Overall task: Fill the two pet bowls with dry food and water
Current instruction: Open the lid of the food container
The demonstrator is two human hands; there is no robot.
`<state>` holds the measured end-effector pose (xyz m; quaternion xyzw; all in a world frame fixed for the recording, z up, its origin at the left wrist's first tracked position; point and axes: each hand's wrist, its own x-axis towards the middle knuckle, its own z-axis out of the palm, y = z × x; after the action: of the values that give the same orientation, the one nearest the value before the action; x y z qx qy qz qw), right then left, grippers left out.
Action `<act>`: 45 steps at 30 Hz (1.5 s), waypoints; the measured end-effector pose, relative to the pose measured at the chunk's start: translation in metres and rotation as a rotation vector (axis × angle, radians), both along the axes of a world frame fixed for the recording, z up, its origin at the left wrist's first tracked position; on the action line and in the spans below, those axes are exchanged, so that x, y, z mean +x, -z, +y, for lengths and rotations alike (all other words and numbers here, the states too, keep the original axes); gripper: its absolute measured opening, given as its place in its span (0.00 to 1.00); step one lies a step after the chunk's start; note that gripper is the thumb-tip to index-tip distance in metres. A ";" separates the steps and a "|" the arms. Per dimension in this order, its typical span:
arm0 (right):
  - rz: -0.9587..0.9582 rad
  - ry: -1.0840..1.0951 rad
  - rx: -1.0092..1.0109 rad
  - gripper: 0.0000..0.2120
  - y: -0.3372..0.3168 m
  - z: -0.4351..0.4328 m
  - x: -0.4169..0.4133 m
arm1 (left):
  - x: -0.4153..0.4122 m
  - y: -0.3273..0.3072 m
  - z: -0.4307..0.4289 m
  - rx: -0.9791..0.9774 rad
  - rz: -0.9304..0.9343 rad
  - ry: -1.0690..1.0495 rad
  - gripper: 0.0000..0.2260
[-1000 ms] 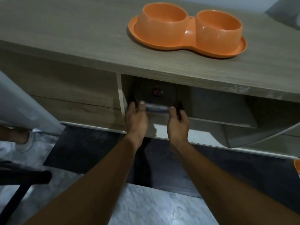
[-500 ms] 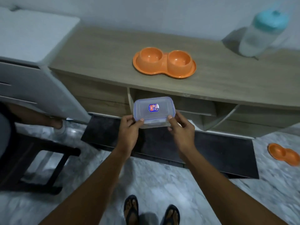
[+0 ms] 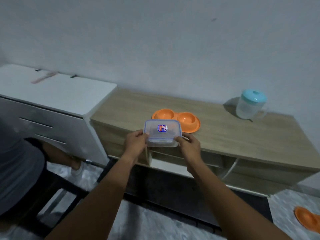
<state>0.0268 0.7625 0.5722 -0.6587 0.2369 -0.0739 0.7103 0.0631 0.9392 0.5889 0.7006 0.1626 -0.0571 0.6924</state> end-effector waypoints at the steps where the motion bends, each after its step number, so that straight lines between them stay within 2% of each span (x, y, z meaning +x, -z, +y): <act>1: 0.013 -0.020 -0.014 0.12 -0.002 0.003 0.009 | 0.008 -0.001 0.004 0.006 0.009 -0.013 0.11; 5: 0.068 -0.093 -0.099 0.19 0.004 0.014 0.051 | 0.045 0.000 0.023 -0.006 0.014 -0.011 0.09; 8: 0.071 -0.120 -0.142 0.13 0.013 0.026 0.092 | 0.083 0.007 0.042 -0.036 0.029 -0.029 0.08; 12: 0.115 -0.120 -0.176 0.13 0.036 0.052 0.162 | 0.161 0.026 0.072 -0.031 0.055 -0.053 0.08; 15: 0.168 -0.082 -0.178 0.14 0.059 0.080 0.216 | 0.226 0.040 0.097 0.015 0.073 0.001 0.11; 18: 0.196 -0.061 -0.198 0.13 0.070 0.101 0.247 | 0.265 0.045 0.114 0.081 0.079 0.032 0.07; 24: 0.261 0.028 -0.253 0.09 0.084 0.111 0.301 | 0.326 0.063 0.121 0.055 0.154 0.143 0.08; 29: 0.296 0.009 -0.257 0.17 0.096 0.092 0.315 | 0.343 0.084 0.116 0.029 0.192 0.201 0.12; 34: 0.309 0.036 -0.240 0.25 0.103 0.069 0.316 | 0.349 0.091 0.095 -0.028 0.197 0.238 0.11; 39: 0.367 0.092 -0.243 0.11 0.083 0.050 0.307 | 0.350 0.096 0.069 -0.043 0.205 0.321 0.14; 41: 0.370 0.122 -0.232 0.11 0.079 0.037 0.299 | 0.346 0.097 0.055 -0.041 0.199 0.336 0.14; 45: 0.400 0.168 -0.225 0.09 0.074 0.013 0.282 | 0.336 0.097 0.024 -0.050 0.188 0.376 0.07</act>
<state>0.3090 0.7754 0.4979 -0.7132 0.4170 -0.0269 0.5628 0.3990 0.9632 0.4919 0.6928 0.0916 -0.2543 0.6685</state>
